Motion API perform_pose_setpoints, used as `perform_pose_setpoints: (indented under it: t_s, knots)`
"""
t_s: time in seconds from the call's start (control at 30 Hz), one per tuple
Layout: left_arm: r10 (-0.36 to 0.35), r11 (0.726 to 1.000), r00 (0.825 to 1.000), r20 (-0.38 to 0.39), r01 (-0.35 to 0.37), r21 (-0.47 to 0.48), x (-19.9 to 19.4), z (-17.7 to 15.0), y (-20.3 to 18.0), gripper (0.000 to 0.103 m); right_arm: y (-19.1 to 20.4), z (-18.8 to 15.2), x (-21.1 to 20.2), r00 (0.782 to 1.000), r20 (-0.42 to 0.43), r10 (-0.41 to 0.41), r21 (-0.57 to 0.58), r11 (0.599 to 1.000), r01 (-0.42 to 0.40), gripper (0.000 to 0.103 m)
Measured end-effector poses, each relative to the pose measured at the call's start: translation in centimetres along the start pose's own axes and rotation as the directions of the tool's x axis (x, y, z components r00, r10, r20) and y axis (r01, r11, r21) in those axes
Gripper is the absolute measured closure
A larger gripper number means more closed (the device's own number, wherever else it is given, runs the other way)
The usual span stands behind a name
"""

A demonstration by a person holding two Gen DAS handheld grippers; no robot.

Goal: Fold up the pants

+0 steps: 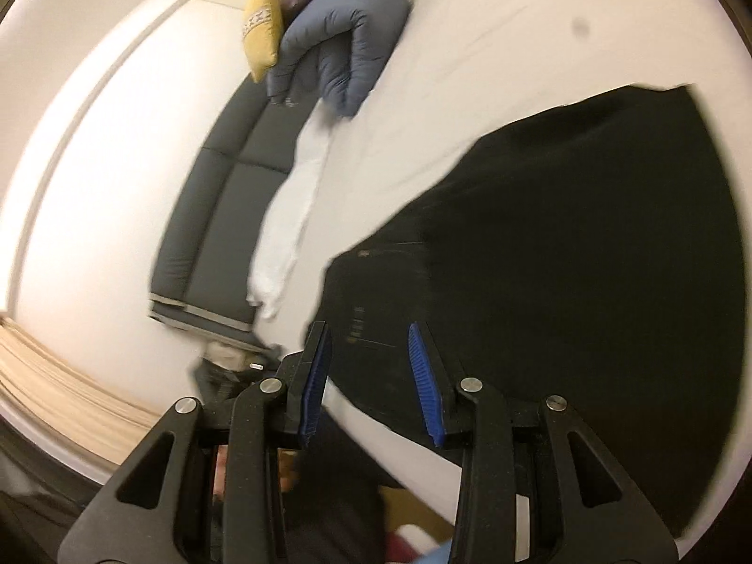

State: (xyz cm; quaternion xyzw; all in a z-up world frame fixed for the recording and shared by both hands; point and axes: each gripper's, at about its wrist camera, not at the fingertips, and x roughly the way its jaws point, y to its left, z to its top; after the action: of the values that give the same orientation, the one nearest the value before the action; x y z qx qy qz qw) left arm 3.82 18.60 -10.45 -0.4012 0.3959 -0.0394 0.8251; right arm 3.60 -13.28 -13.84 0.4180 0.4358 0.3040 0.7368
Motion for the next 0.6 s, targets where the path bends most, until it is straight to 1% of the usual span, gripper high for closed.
perform_pose_setpoints:
  t_s: [0.07, 0.1, 0.2, 0.3, 0.37, 0.4, 0.43, 0.47, 0.53, 0.57, 0.6]
  knots:
    - [-0.011, 0.997, 0.999, -0.032, 0.008, -0.07, 1.0, 0.4, 1.7, 0.013, 0.3, 0.5, 1.2, 1.0, -0.005, 0.019, 0.02, 1.0, -0.019, 0.069]
    - [-0.03, 0.994, 0.999, -0.041, 0.026, -0.108, 1.5, 0.7, 2.5, 0.013, 0.4, 0.6, 1.8, 1.0, -0.006, 0.029, 0.03, 0.999, -0.029, 0.069]
    - [-0.088, 0.982, 0.995, -0.05, 0.078, -0.173, 2.9, 1.0, 3.3, 0.009, 0.6, 0.6, 2.9, 0.999, -0.012, 0.048, 0.058, 0.997, -0.047, 0.069]
    - [-0.115, 0.977, 0.992, -0.057, 0.103, -0.187, 4.0, 1.2, 3.0, 0.003, 0.0, 0.1, 2.9, 0.999, -0.016, 0.047, 0.077, 0.996, -0.046, 0.069]
    - [-0.111, 0.979, 0.991, -0.07, 0.096, -0.18, 4.3, 1.7, 2.5, 0.003, -0.8, 0.1, 3.0, 0.999, -0.015, 0.038, 0.101, 0.994, -0.036, 0.069]
    - [-0.112, 0.978, 0.991, -0.071, 0.098, -0.182, 4.4, 1.8, 2.4, 0.005, -0.7, 0.3, 3.7, 0.999, -0.013, 0.032, 0.112, 0.993, -0.03, 0.069]
    - [-0.117, 0.977, 0.991, -0.071, 0.102, -0.186, 4.5, 1.9, 2.4, 0.014, -1.0, 0.2, 3.7, 1.0, -0.009, 0.028, 0.125, 0.992, -0.027, 0.069]
    - [-0.121, 0.976, 0.99, -0.076, 0.104, -0.193, 4.4, 2.0, 2.5, 0.022, -1.1, 0.9, 4.2, 1.0, -0.006, 0.028, 0.132, 0.991, -0.027, 0.069]
    - [-0.136, 0.966, 0.986, -0.097, 0.111, -0.233, 4.9, 2.2, 3.0, 0.063, -1.4, 1.1, 3.9, 1.0, -0.009, 0.02, 0.133, 0.991, -0.019, 0.069]
    - [-0.149, 0.958, 0.983, -0.108, 0.116, -0.263, 5.3, 2.1, 3.4, 0.07, -1.6, 1.2, 3.9, 1.0, -0.016, 0.016, 0.131, 0.991, -0.013, 0.069]
    - [-0.145, 0.957, 0.984, -0.107, 0.111, -0.27, 5.2, 2.1, 3.6, 0.079, -1.5, 1.5, 4.3, 1.0, -0.031, 0.004, 0.126, 0.992, 0.0, 0.069]
